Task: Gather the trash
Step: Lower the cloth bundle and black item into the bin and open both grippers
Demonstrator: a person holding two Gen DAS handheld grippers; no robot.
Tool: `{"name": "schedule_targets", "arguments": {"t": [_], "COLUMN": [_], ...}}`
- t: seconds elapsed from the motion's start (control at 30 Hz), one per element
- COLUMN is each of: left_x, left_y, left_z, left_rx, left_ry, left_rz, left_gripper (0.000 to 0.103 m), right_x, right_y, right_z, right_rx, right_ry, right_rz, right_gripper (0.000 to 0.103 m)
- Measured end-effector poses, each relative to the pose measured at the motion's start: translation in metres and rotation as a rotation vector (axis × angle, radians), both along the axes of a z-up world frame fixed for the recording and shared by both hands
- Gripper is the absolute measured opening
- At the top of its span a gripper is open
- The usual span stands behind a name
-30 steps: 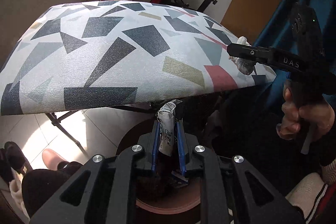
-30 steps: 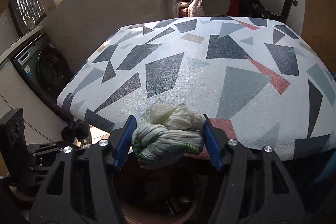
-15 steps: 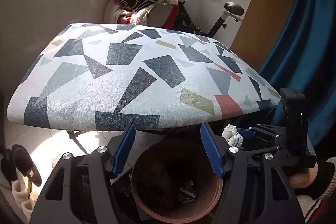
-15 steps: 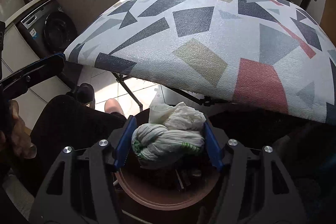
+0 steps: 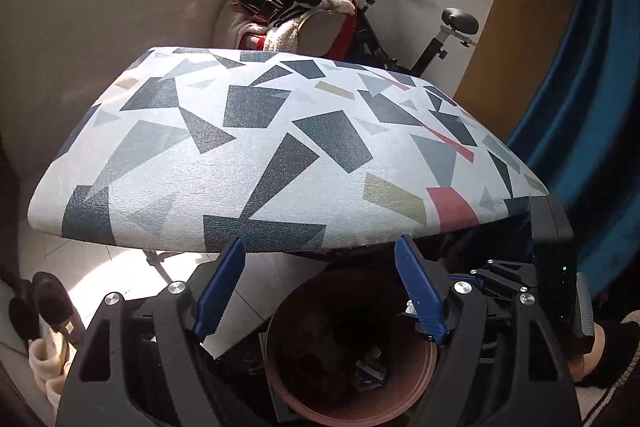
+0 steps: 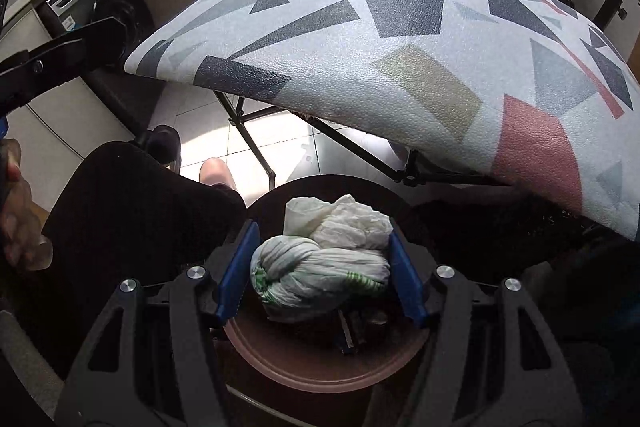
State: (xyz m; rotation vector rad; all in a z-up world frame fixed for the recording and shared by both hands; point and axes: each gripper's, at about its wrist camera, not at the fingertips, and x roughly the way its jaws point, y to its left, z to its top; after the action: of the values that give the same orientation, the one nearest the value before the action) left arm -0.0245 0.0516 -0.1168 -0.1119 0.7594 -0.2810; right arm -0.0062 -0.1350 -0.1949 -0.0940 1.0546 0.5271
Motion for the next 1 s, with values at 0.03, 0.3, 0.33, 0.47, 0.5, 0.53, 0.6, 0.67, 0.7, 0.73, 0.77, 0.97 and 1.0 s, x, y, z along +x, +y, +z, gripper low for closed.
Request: {"name": "schedule_targets", "arguments": {"t": [0.03, 0.3, 0.33, 0.47, 0.5, 0.53, 0.6, 0.67, 0.7, 0.73, 0.77, 0.97, 1.0], "left_x": [-0.001, 0.0, 0.0, 0.0, 0.0, 0.0, 0.001, 0.004, 0.006, 0.008, 0.01, 0.029, 0.032], "left_y": [0.0, 0.0, 0.0, 0.0, -0.001, -0.001, -0.004, -0.007, -0.008, -0.009, -0.011, -0.024, -0.026], "left_z": [0.0, -0.001, -0.001, 0.0, 0.001, 0.003, 0.008, 0.014, 0.018, 0.022, 0.026, 0.061, 0.067], "left_rx": [0.001, 0.031, 0.035, 0.046, 0.049, 0.053, 0.067, 0.077, 0.08, 0.082, 0.081, 0.121, 0.128], "left_ry": [0.001, -0.002, -0.002, -0.008, -0.015, -0.024, -0.045, -0.063, -0.072, -0.081, -0.094, -0.187, -0.199], "left_rz": [0.001, 0.026, 0.027, 0.033, 0.035, 0.036, 0.04, 0.041, 0.043, 0.046, 0.047, 0.059, 0.061], "left_gripper": [0.076, 0.081, 0.081, 0.084, 0.086, 0.087, 0.09, 0.091, 0.093, 0.094, 0.095, 0.097, 0.097], "right_x": [0.0, -0.001, -0.001, 0.001, 0.002, 0.003, 0.006, 0.01, 0.013, 0.016, 0.019, 0.049, 0.054], "right_y": [0.0, 0.004, 0.003, -0.002, -0.004, -0.007, -0.011, -0.017, -0.019, -0.023, -0.026, -0.05, -0.054], "right_z": [0.0, 0.002, 0.003, 0.008, 0.011, 0.015, 0.023, 0.033, 0.039, 0.045, 0.052, 0.099, 0.108], "right_rx": [0.0, -0.014, -0.018, -0.038, -0.041, -0.041, -0.042, -0.04, -0.039, -0.038, -0.039, -0.039, -0.03], "right_ry": [0.003, -0.026, -0.032, -0.061, -0.073, -0.085, -0.11, -0.136, -0.149, -0.164, -0.181, -0.261, -0.273], "right_rz": [0.002, 0.008, 0.001, -0.033, -0.044, -0.054, -0.075, -0.094, -0.103, -0.112, -0.123, -0.195, -0.205], "right_gripper": [0.064, 0.089, 0.091, 0.094, 0.095, 0.096, 0.096, 0.097, 0.097, 0.097, 0.097, 0.097, 0.097]}}
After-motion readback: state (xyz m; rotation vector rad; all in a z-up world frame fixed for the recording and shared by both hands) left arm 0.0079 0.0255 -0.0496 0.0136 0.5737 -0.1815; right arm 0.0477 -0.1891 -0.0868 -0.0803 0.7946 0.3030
